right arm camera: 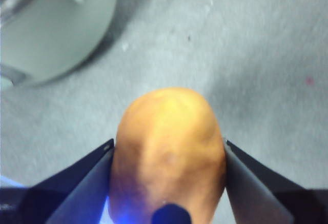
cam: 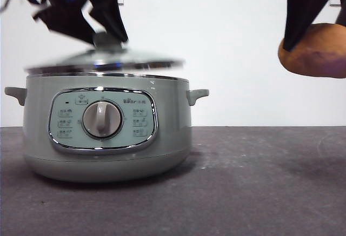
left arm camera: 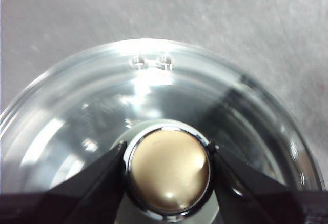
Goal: Pick up the potato,open the lid,put the potato in the pot,close the lid
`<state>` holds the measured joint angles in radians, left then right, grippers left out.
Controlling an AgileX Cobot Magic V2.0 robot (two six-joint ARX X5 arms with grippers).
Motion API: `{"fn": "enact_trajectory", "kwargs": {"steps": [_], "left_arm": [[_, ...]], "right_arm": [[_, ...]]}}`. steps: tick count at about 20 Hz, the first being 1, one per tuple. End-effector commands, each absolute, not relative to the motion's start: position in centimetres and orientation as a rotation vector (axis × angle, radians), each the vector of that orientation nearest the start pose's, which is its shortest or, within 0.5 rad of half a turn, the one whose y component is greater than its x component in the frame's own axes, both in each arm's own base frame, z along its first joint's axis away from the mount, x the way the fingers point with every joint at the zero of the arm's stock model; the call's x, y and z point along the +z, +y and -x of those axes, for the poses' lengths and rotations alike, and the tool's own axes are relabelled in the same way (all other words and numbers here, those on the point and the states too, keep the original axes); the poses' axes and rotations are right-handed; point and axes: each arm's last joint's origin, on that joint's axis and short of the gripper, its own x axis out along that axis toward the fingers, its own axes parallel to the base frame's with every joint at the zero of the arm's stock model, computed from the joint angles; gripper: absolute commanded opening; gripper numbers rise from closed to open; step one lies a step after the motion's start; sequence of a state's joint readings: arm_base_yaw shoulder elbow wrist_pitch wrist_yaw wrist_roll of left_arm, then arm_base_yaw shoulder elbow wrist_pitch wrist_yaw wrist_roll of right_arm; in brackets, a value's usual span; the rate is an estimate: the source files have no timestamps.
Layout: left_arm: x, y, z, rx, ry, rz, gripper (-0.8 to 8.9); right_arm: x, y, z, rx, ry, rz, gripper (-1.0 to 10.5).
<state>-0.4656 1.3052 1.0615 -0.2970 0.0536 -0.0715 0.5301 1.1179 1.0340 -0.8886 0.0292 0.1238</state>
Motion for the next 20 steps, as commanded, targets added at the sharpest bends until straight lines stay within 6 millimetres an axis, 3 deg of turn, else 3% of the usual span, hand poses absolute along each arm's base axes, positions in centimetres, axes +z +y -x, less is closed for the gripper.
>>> {"fn": "enact_trajectory", "kwargs": {"steps": [1, 7, 10, 15, 20], "left_arm": [[35.8, -11.9, -23.7, -0.486, 0.373, -0.028, -0.08], [42.9, -8.6, -17.3, -0.453, 0.241, -0.039, -0.08], [45.1, -6.7, -13.8, -0.429, 0.161, -0.022, -0.08], [46.4, -4.1, -8.8, -0.378, 0.073, -0.002, -0.08], [46.3, -2.6, -6.0, -0.354, 0.052, 0.008, -0.08]], "right_arm": [[30.4, 10.7, -18.3, 0.404, 0.923, 0.136, -0.2], [33.3, 12.3, -19.9, 0.460, 0.833, 0.145, -0.2], [34.9, 14.7, -21.6, 0.552, 0.815, 0.150, -0.2], [35.5, 21.0, -25.5, 0.661, 0.804, 0.246, -0.2], [32.9, 27.4, -29.3, 0.738, 0.829, 0.342, -0.2]]}}
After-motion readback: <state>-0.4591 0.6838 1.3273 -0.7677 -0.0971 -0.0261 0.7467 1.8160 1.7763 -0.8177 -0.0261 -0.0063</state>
